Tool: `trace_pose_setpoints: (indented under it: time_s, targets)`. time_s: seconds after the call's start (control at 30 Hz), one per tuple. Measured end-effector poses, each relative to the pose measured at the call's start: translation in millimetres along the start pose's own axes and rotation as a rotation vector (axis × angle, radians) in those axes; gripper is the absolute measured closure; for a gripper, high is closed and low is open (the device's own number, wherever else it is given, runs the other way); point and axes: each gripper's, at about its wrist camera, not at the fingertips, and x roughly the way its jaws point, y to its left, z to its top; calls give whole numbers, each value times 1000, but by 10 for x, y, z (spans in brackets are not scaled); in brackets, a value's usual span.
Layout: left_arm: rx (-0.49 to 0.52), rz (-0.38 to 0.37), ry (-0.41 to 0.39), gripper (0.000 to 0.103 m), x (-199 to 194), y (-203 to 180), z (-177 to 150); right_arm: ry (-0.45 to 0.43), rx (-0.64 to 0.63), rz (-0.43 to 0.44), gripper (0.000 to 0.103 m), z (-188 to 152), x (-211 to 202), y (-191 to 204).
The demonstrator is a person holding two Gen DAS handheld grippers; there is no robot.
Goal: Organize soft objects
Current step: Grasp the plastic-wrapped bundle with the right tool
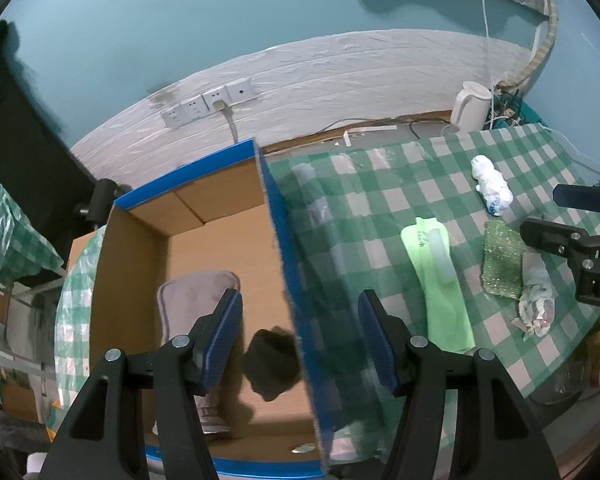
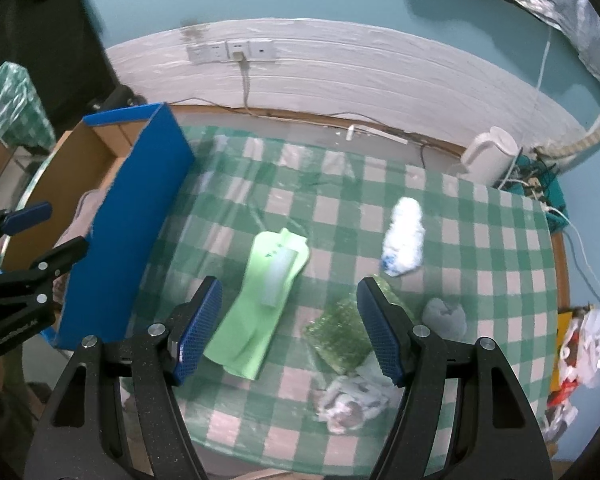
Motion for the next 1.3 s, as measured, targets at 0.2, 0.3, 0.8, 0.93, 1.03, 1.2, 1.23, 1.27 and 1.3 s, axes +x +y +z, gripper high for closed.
trace_pose_setpoints:
  time_s: [0.2,0.3,0.8,0.93,1.03,1.2,1.23,1.27,1.3]
  targets:
    - [31,-9,4,41,1,-216,24,3,28,-25,33,-103,-15,-227]
    - [49,-12,11,41,13,-327,30,16,46,-32,33,-170,17,-337]
    - [132,-26,74,41,244,-814,15,78,103,-53,29,-473,234,-665]
    - [137,-38,101,41,335,-920,-10,95,106,-55,29,-528,292,-703]
    - [138,-50,129,41,418,-995,-27,110,107,-63,27,-568,348,-735]
    - [142,-54,162,41,544,-1101,-54,145,120,-70,26,-668,469,-786]
    - [143,-53,167,41,564,-1115,-60,151,122,-69,26,-686,486,-791]
    - [145,-51,172,41,584,-1131,-66,157,123,-68,26,-700,503,-791]
    - [147,-49,176,41,598,-1140,-72,159,124,-67,26,-712,512,-788]
